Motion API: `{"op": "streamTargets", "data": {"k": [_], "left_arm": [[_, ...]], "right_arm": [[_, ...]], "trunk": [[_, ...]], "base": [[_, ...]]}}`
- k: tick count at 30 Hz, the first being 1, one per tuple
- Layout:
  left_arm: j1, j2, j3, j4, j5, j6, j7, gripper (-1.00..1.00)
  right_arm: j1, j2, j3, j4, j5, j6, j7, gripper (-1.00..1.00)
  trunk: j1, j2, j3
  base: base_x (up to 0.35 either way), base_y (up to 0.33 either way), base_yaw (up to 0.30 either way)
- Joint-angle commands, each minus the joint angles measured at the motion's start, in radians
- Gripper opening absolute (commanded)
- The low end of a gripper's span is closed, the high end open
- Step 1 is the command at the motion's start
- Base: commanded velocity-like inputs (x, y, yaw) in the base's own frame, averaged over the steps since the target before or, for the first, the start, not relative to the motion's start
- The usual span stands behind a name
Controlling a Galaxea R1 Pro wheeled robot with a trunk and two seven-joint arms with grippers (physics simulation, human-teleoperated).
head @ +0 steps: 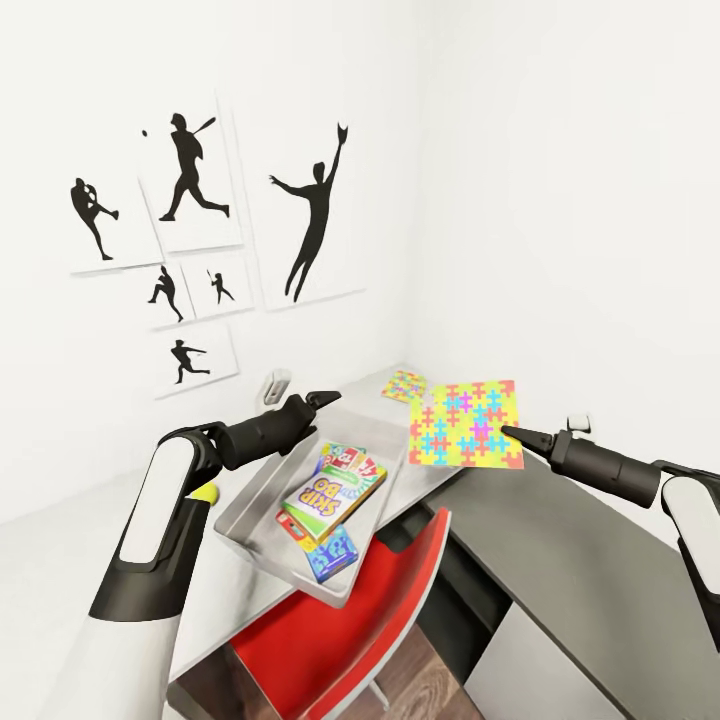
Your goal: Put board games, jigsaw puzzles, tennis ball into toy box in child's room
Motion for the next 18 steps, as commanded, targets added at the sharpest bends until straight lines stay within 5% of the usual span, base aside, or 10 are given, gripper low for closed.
{"op": "streamTargets", "data": {"k": [1, 10, 18], "left_arm": [[-0.001, 0.000, 0.001, -0.001, 0.010, 0.001, 0.010, 1.00], [-0.001, 0.000, 0.002, 0.000, 0.010, 0.001, 0.011, 1.00], [-0.001, 0.000, 0.006, 0.000, 0.010, 0.001, 0.011, 1.00]], "right_arm": [[-0.001, 0.000, -0.001, 0.000, 0.005, 0.005, 0.007, -1.00], [-0.001, 0.002, -0.001, 0.000, 0.005, 0.005, 0.007, -1.00], [-0.001, 0.003, -0.001, -0.001, 0.005, 0.005, 0.007, -1.00]], "trunk": [[0.001, -0.002, -0.002], [0.001, -0.002, -0.002], [0.001, -0.002, -0.002]], "base": [[0.000, 0.004, -0.015], [0.000, 0.024, -0.006], [0.000, 0.198, -0.013]]}}
